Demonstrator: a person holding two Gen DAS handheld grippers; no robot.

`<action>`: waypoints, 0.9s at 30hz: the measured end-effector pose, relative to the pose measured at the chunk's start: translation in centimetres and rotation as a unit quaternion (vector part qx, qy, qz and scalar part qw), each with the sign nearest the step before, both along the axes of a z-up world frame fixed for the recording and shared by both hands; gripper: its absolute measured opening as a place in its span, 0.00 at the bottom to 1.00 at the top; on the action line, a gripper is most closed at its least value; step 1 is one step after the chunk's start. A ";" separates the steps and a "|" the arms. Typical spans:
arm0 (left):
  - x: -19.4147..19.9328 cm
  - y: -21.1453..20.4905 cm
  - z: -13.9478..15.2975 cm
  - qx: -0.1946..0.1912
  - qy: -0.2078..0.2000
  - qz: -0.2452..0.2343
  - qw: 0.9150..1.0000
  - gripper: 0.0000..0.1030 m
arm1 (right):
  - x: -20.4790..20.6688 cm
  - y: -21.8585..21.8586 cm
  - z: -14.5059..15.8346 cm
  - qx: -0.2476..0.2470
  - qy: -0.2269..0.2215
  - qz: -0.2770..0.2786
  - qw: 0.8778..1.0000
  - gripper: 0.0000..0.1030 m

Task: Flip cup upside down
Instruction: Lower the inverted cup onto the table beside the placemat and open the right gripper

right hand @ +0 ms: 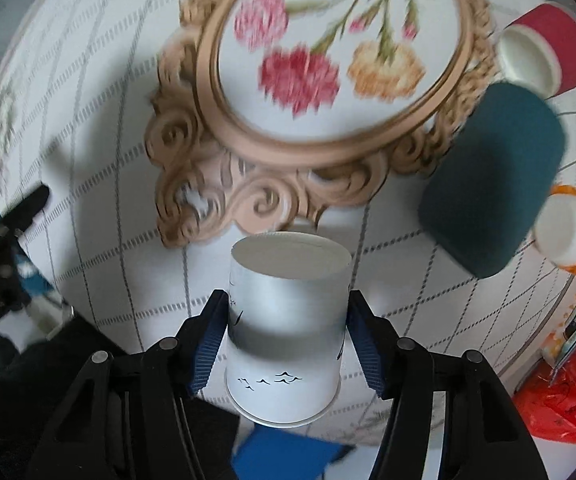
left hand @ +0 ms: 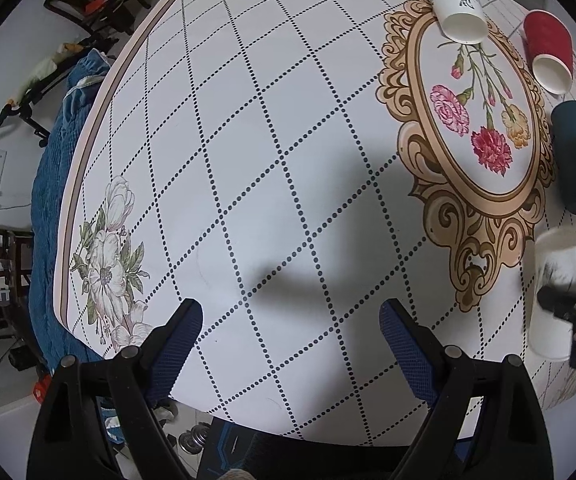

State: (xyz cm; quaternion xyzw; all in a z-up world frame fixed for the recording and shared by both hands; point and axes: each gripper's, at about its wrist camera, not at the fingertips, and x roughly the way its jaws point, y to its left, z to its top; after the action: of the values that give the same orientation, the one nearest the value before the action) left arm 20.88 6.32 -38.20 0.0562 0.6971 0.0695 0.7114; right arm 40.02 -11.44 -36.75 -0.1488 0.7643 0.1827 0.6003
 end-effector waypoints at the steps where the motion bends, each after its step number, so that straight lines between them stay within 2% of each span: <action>1: 0.0 0.1 0.0 0.000 0.000 0.002 1.000 0.88 | 0.4 -0.2 0.8 0.014 -0.025 -0.013 1.000 0.60; 4: 0.2 0.5 -0.3 0.000 0.004 0.003 1.000 0.88 | 0.6 -0.9 2.3 0.050 -0.079 -0.063 0.994 0.60; 6: 0.3 0.7 -0.5 0.003 0.007 0.004 1.000 0.88 | 0.5 -1.6 3.2 0.084 -0.134 -0.107 0.982 0.60; 11: 0.5 0.9 -0.8 0.010 0.013 -0.001 1.000 0.88 | -2.1 -2.6 3.8 0.139 -0.232 -0.172 0.947 0.60; 14: 0.5 0.6 -0.8 0.012 0.012 -0.007 1.000 0.88 | -4.5 -2.6 3.8 0.147 -0.273 -0.172 0.935 0.60; 18: 0.1 -0.4 -0.2 0.013 0.007 -0.017 1.000 0.88 | -7.1 -2.4 4.7 0.139 -0.292 -0.155 0.933 0.61; 25: -1.2 -1.9 0.8 0.008 -0.002 -0.030 1.000 0.88 | -8.1 -2.5 3.6 0.126 -0.273 -0.162 0.940 0.62; 27: -1.4 -2.1 1.2 0.007 -0.008 -0.034 0.999 0.88 | -8.4 -2.4 3.6 0.124 -0.266 -0.167 0.941 0.74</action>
State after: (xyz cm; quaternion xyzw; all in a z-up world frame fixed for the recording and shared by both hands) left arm 19.50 4.21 -37.04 0.0845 0.6887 0.0501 0.7184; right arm 31.59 -13.85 -33.11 0.0138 0.5614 0.1270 0.8176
